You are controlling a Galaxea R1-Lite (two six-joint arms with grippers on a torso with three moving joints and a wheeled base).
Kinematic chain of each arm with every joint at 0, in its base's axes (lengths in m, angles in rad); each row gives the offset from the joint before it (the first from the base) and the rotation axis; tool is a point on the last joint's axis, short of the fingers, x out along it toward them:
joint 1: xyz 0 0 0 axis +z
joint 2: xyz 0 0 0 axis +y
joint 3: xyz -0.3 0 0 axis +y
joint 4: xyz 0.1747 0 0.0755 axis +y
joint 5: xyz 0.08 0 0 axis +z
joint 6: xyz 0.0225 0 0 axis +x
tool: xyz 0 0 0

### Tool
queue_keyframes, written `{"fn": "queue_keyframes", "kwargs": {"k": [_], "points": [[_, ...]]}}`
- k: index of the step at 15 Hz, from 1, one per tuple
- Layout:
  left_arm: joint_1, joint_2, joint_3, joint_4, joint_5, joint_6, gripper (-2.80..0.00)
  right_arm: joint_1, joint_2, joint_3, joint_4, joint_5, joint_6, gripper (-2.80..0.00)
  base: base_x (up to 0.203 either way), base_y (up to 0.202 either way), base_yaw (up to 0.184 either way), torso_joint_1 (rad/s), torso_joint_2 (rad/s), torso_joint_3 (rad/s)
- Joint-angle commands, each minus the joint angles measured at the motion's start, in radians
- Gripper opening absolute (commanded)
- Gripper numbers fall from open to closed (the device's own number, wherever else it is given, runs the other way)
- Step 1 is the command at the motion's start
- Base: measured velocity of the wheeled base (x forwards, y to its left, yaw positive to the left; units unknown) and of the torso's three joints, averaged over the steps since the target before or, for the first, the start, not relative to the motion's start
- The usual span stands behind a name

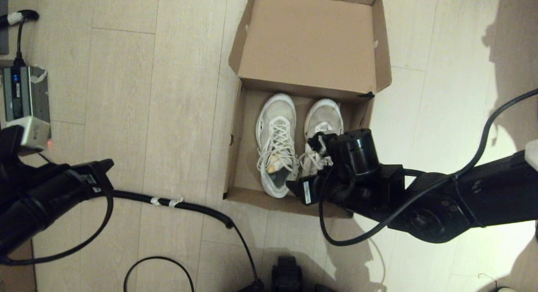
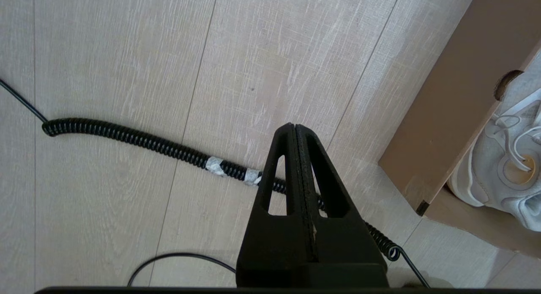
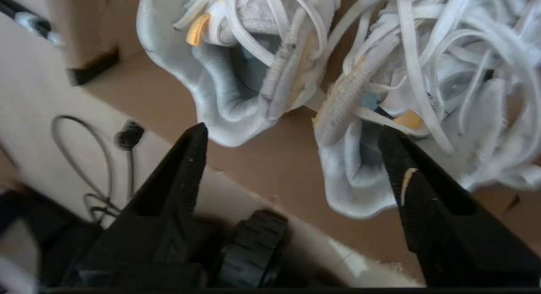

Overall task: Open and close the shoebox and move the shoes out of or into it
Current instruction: Put the shoes out of the shoe box

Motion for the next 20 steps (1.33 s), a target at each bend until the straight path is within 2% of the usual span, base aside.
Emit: {"fn": "queue_keyframes", "kwargs": {"k": [1,6,12,15,16,20], "points": [[0.0,-0.003,-0.005,-0.005,0.001,-0.001,-2.8,0.001,0.058,-0.016,-0.022,-0.003,-0.003,0.0,0.0,0.0,0.0,0.0,0.0,0.0],[0.0,-0.009,-0.011,-0.006,-0.001,0.005,-2.8,0.001,0.214,-0.066,-0.175,-0.026,-0.012,0.0,0.0,0.0,0.0,0.0,0.0,0.0],[0.0,-0.034,-0.009,-0.005,-0.001,0.005,-2.8,-0.01,0.321,-0.149,-0.246,-0.074,-0.053,0.0,0.0,0.0,0.0,0.0,0.0,0.0],[0.0,-0.036,-0.011,-0.005,-0.001,0.005,-2.8,-0.017,0.347,-0.145,-0.285,-0.081,-0.064,0.0,0.0,0.0,0.0,0.0,0.0,0.0],[0.0,-0.036,-0.011,-0.005,-0.001,0.005,-2.8,-0.019,0.351,-0.142,-0.286,-0.082,-0.064,-2.8,0.0,0.0,0.0,0.0,0.0,0.0],[0.0,-0.042,-0.012,-0.005,-0.001,0.005,-2.8,-0.022,0.297,-0.139,-0.274,-0.085,-0.067,-2.8,0.0,0.0,0.0,0.0,0.0,0.0]]}}
